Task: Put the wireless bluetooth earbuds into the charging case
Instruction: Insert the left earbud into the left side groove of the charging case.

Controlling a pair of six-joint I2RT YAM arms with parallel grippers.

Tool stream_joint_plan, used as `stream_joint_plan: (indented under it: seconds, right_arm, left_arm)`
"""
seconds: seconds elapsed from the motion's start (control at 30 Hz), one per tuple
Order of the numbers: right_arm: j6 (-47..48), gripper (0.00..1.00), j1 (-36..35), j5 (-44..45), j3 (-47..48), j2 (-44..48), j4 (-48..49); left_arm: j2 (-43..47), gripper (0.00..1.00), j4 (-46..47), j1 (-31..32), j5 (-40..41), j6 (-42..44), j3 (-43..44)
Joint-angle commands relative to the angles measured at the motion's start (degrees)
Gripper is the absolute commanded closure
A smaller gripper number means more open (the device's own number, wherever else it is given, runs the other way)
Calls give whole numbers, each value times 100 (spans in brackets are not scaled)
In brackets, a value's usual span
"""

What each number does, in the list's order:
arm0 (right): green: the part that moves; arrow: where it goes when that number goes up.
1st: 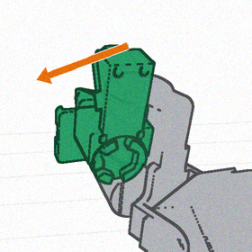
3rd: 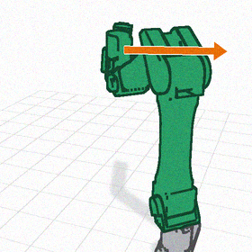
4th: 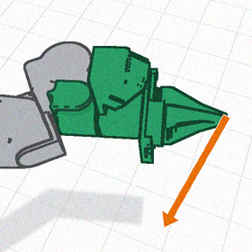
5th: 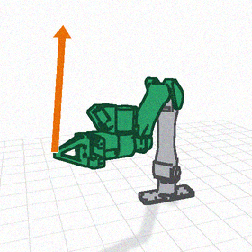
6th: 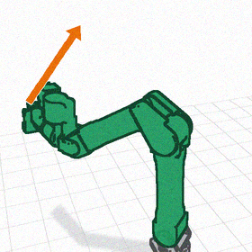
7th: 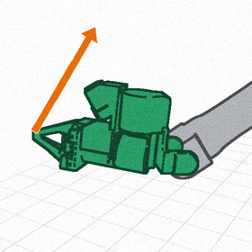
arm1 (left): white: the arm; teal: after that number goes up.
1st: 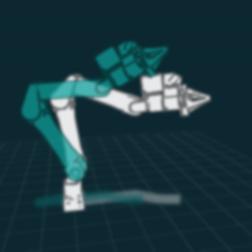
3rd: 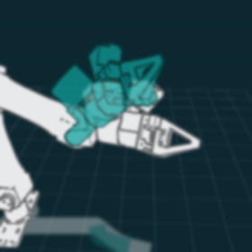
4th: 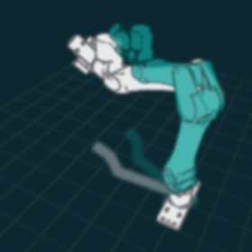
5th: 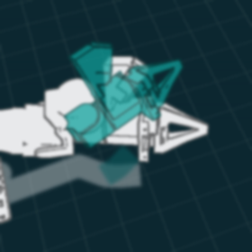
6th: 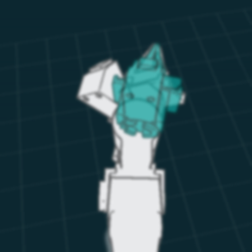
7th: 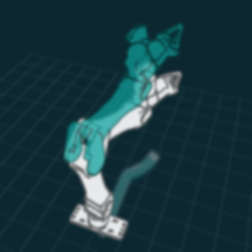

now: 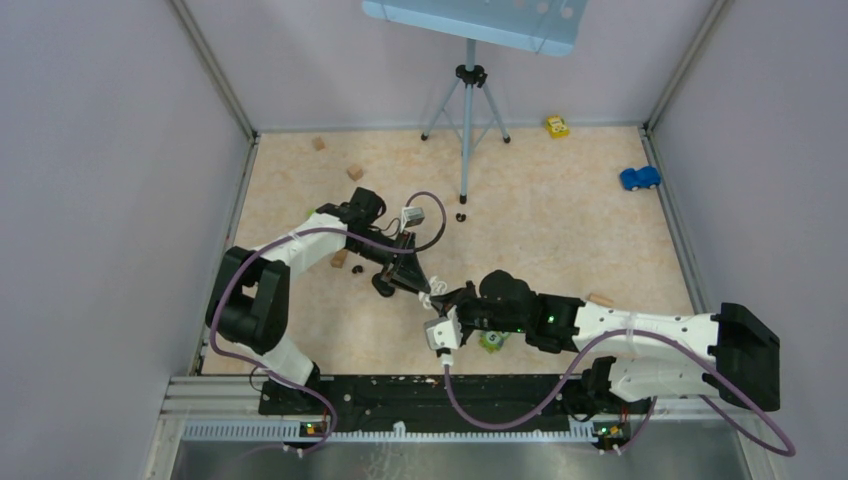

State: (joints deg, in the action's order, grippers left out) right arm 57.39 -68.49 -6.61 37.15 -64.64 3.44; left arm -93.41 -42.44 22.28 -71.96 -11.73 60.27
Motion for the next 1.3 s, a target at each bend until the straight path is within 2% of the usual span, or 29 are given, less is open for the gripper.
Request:
stream_joint_plan:
  seconds: [0.0, 1.27]
  right_arm:
    - [-140, 100, -43, -218, 47, 84, -326]
    - [-17, 100, -202, -267, 318, -111, -918]
  left_arm:
    - [101, 100, -63, -7, -213, 127, 151]
    - [-64, 100, -120, 2, -184, 205, 229]
